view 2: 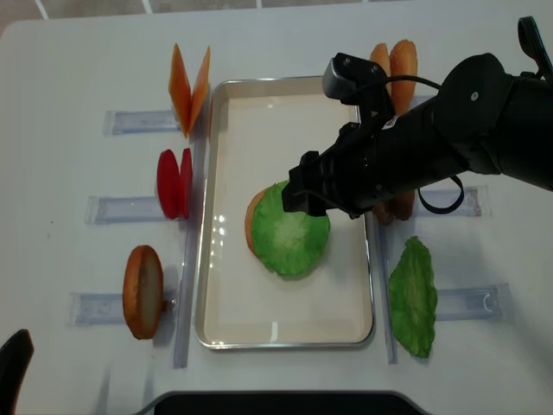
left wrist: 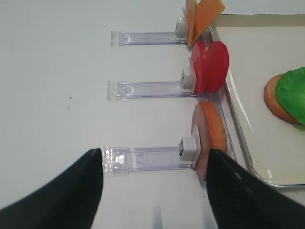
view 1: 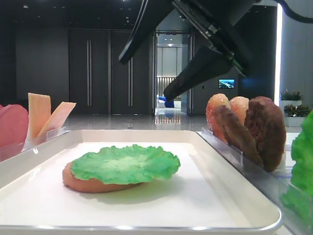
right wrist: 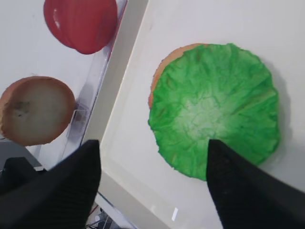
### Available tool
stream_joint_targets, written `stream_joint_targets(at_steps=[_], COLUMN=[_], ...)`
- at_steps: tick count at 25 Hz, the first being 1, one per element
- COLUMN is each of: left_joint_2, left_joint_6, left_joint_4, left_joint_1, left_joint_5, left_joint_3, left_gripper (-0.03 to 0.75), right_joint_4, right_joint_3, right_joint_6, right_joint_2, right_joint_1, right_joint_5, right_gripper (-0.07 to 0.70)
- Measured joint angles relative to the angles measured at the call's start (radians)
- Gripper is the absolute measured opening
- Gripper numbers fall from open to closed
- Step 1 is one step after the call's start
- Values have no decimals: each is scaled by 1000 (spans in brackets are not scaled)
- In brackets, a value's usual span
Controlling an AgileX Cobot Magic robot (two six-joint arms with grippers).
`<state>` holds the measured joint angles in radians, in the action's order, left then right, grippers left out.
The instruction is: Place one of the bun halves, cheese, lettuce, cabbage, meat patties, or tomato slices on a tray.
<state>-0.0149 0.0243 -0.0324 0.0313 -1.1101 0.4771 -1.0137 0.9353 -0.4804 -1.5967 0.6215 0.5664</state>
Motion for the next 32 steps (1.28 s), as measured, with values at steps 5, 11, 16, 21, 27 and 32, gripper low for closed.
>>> stream_joint_targets(at_steps=[5,11,16,21,27,32], left_joint_2=[0,0,0,0,0,0], left_joint_6=[0,0,0,0,0,0], left_joint_4=[0,0,0,0,0,0], left_joint_1=[0,0,0,0,0,0], left_joint_5=[0,0,0,0,0,0], left_joint_3=[0,0,0,0,0,0], left_gripper=[517,517,517,517,517,517], right_joint_4=[14,285,556,852,998,999], right_joint_3=[37,130,150,159,160,160], right_joint_6=[46,316,553,775,862,862], right_joint_2=[46,142,202,216,220,221], right_joint_1=[58,76,76,76,76,14], right_joint_5=[12,87,182,345,469,519], right_gripper=[455,455,455,455,455,455])
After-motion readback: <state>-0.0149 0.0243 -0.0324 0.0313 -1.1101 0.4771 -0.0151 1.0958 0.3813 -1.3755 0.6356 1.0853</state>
